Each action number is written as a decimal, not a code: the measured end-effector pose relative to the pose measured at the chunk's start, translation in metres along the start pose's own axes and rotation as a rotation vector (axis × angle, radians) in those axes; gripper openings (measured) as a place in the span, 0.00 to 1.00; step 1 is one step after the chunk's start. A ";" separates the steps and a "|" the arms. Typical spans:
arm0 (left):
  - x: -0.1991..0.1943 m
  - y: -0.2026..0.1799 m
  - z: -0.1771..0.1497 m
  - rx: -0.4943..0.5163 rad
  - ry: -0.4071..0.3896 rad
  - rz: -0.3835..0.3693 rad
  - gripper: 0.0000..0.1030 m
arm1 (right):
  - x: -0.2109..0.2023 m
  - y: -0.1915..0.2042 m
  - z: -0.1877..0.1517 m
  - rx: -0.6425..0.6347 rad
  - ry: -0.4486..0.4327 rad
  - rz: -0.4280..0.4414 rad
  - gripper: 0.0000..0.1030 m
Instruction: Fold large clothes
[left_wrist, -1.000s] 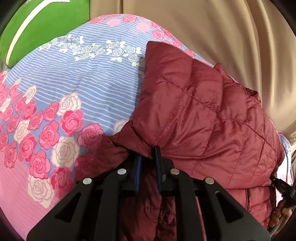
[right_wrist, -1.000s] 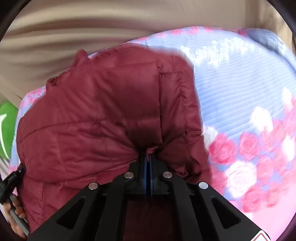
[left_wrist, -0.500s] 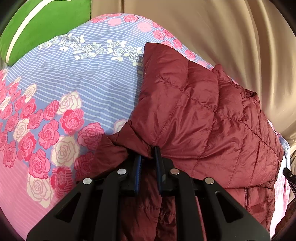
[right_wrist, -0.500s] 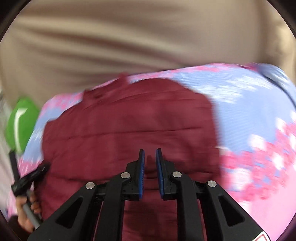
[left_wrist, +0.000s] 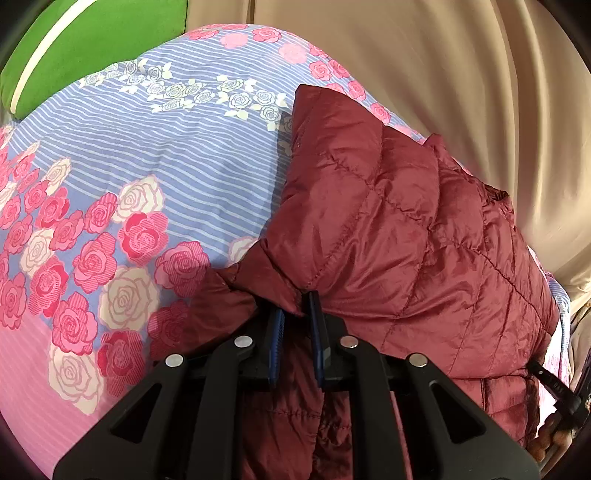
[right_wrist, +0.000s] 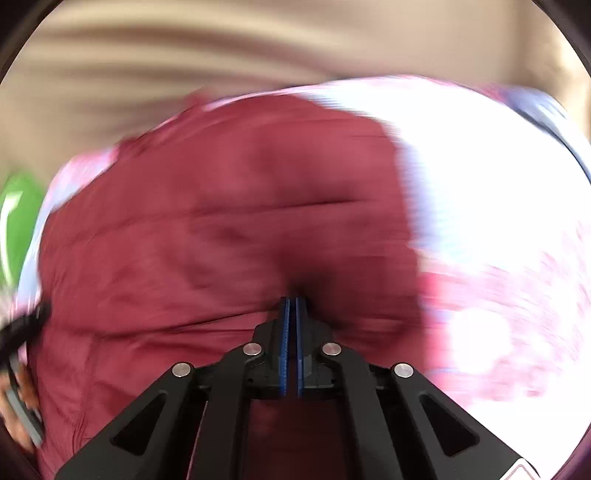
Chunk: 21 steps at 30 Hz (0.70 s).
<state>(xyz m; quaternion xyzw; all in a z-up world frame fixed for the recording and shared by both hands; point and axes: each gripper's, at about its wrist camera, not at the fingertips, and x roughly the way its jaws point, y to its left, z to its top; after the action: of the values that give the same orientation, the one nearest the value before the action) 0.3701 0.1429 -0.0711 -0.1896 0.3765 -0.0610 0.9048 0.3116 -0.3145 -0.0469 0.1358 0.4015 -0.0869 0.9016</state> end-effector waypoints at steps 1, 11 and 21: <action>-0.001 0.000 0.000 0.003 0.001 0.005 0.13 | -0.005 -0.014 0.002 0.035 -0.003 -0.012 0.00; -0.063 -0.072 0.044 0.150 -0.139 -0.015 0.34 | -0.040 0.032 0.049 -0.054 -0.114 0.105 0.12; 0.039 -0.063 0.067 0.148 -0.046 0.158 0.34 | 0.020 0.096 0.054 -0.211 -0.078 0.121 0.00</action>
<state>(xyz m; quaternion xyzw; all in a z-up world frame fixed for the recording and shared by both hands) 0.4474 0.0951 -0.0289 -0.0934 0.3640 -0.0127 0.9266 0.3886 -0.2419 -0.0104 0.0606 0.3643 0.0052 0.9293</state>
